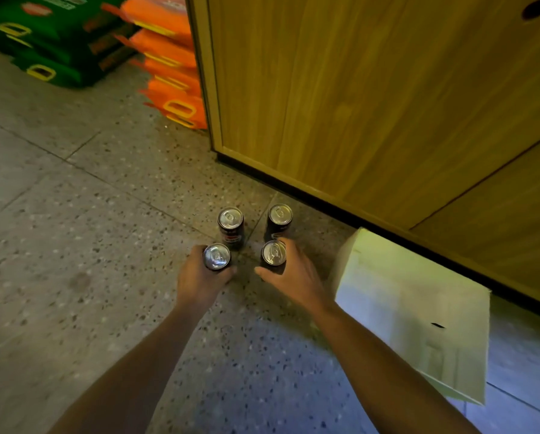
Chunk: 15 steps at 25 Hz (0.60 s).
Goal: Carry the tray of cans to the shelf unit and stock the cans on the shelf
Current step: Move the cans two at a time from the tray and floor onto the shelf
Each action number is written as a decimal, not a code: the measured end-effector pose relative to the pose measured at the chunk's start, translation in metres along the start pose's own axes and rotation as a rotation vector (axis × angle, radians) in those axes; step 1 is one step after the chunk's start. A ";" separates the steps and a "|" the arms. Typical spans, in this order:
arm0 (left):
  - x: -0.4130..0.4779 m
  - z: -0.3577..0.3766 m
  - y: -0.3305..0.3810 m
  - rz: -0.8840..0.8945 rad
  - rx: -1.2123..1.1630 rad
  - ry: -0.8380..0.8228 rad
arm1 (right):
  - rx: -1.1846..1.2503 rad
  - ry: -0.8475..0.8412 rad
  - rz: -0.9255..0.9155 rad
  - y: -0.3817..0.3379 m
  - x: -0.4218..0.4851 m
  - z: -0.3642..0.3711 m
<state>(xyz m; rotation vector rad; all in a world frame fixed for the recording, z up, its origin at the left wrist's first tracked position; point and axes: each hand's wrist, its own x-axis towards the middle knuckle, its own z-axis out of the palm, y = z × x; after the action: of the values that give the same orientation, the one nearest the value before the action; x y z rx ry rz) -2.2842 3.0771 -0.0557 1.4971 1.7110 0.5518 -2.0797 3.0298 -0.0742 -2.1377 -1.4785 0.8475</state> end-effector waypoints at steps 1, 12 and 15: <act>0.002 0.002 0.001 -0.018 -0.029 0.020 | 0.068 0.019 0.024 -0.001 0.003 0.003; 0.007 -0.032 0.061 0.065 -0.124 0.003 | 0.190 0.128 -0.024 -0.049 0.004 -0.044; -0.012 -0.081 0.123 0.099 -0.106 0.002 | 0.188 0.161 -0.048 -0.100 -0.015 -0.111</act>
<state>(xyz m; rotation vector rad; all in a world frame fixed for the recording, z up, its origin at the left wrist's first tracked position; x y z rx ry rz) -2.2705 3.1051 0.0886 1.5114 1.5903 0.6847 -2.0771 3.0525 0.0747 -1.9753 -1.3107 0.7471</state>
